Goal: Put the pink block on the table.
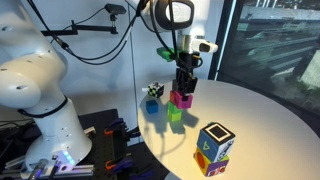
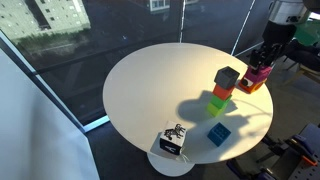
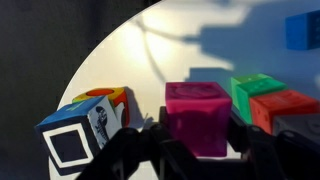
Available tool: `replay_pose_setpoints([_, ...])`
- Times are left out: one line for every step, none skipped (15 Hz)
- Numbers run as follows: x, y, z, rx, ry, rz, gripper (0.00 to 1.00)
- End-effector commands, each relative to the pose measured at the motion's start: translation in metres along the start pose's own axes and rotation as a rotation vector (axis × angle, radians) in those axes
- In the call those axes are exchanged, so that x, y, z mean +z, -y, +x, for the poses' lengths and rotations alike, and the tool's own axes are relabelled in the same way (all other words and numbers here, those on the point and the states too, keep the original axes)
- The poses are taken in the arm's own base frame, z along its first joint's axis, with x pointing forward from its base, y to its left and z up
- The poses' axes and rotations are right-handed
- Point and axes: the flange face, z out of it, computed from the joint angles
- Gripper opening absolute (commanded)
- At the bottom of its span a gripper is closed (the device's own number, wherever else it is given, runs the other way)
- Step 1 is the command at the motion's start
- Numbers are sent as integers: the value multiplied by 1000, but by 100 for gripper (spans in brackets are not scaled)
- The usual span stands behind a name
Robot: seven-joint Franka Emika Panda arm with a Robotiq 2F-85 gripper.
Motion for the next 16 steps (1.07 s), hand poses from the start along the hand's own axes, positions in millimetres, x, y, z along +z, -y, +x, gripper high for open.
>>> replay_pose_setpoints([18,-9,8,-37,-9,-4,30])
replay_pose_setpoints([24,-10,11,-45,-8,0,30])
replay_pose_setpoints([29,-11,13,-53,-8,3,30])
replay_pose_setpoints([34,-12,15,-62,-11,5,30])
replay_pose_setpoints([39,-14,17,-72,-13,8,30])
replay_pose_setpoints([44,-15,19,-82,-17,10,30])
replay_pose_setpoints([49,-16,21,-95,-18,14,30])
replay_pose_setpoints([54,-17,22,-106,-22,16,30])
replay_pose_setpoints([59,-18,24,-116,-24,16,30])
replay_pose_setpoints([63,-19,25,-125,-26,15,30])
replay_pose_setpoints([68,-20,26,-133,-29,16,30])
replay_pose_setpoints([73,-21,27,-138,-29,18,30])
replay_pose_setpoints([78,-22,28,-143,-27,22,30])
replay_pose_setpoints([83,-24,29,-147,-26,23,30])
replay_pose_setpoints([87,-25,29,-152,-22,26,30])
replay_pose_setpoints([92,-26,29,-153,-19,28,30])
